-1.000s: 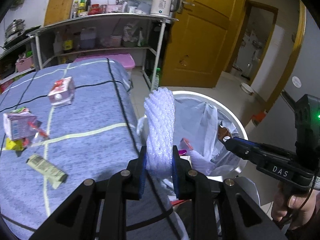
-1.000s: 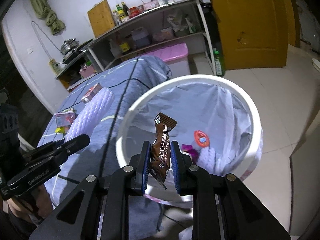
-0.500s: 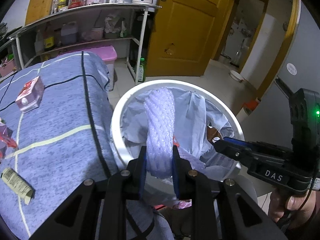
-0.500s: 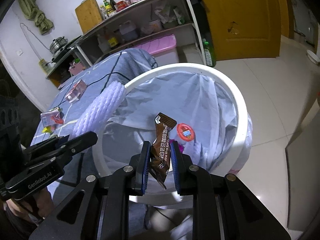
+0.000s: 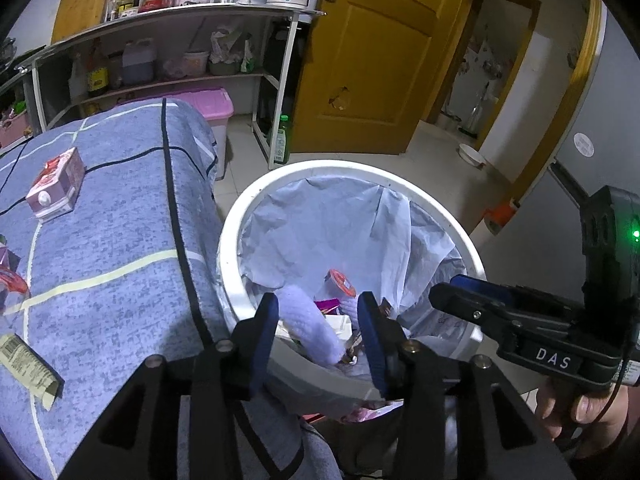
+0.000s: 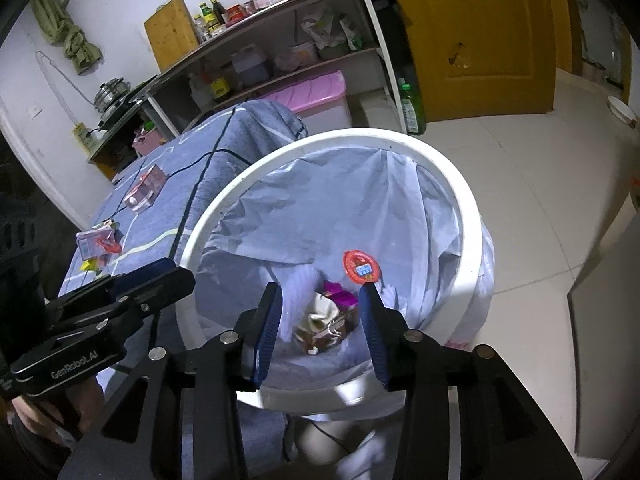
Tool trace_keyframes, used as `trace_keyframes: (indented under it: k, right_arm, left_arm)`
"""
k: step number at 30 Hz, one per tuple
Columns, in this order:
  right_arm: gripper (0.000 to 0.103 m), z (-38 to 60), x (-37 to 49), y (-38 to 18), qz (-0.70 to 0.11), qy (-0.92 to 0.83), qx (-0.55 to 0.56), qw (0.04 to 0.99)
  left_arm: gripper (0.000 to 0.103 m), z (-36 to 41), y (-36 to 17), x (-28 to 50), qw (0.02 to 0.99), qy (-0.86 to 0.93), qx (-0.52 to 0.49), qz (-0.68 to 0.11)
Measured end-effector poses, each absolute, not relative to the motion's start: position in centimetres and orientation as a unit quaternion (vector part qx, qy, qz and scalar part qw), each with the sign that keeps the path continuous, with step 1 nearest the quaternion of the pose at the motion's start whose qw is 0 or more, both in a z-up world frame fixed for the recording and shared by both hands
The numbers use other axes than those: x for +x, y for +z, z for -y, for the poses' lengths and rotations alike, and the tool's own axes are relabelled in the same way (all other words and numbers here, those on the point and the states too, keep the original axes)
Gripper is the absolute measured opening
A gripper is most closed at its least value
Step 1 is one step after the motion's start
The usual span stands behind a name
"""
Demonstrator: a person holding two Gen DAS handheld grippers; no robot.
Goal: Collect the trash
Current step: 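Open both grippers to drop the foam net and wrapper into the bin, then move the left tool to the white carton while the right moves to the beige paper strip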
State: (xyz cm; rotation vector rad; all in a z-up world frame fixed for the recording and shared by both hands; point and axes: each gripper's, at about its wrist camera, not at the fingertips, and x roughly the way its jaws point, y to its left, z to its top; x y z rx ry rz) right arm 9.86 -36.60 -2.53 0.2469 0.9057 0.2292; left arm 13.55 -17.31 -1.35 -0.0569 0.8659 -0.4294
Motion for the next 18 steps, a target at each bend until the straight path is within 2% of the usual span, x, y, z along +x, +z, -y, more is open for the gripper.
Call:
trace_keyframes:
  k: [18]
  right_arm:
    - [0.041,30.8,7.7,-0.2,-0.405,0.196,0.086,0.889]
  left_arm:
    - [0.043,10.2,0.9,9.7,0.916,-0.128,-0.054,-0.376]
